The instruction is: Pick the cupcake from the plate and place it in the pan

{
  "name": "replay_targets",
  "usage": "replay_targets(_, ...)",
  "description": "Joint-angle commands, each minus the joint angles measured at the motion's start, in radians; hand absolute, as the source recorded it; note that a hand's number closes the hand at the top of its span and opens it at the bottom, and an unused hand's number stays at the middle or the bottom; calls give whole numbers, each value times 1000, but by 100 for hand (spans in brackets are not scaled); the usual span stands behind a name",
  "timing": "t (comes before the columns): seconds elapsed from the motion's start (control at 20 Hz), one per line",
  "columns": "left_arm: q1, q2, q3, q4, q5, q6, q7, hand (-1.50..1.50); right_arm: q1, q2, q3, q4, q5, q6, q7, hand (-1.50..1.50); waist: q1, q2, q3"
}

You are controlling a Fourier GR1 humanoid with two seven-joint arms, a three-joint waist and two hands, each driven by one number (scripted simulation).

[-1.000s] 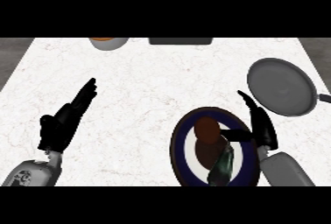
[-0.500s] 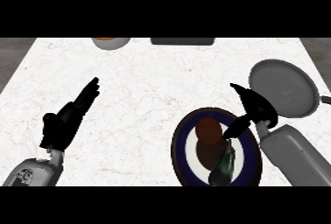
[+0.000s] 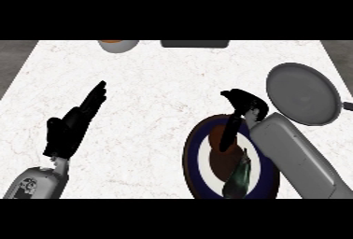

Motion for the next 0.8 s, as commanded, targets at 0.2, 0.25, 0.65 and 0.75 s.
replay_targets(0.2, 32, -6, 19, -22, -13, -7, 9, 0, -46, 68, 56, 51, 34, 69, 195, -150, -4, -2, 1)
replay_targets(0.25, 28, -7, 14, -51, -1, -25, 21, 0, -69, 60, 28, 37, 10, 92, 230, -150, -6, -4, 1)
replay_targets(0.65, 70, -7, 33, -57, -19, -40, 0, 0, 20, 51, 82, 36, 69, 76, 194, -150, -8, -3, 1)
replay_targets(0.75, 40, -25, 39, -11, -37, -31, -7, 0, -13, 62, 62, 57, 71, 90, 213, -150, -9, -1, 1)
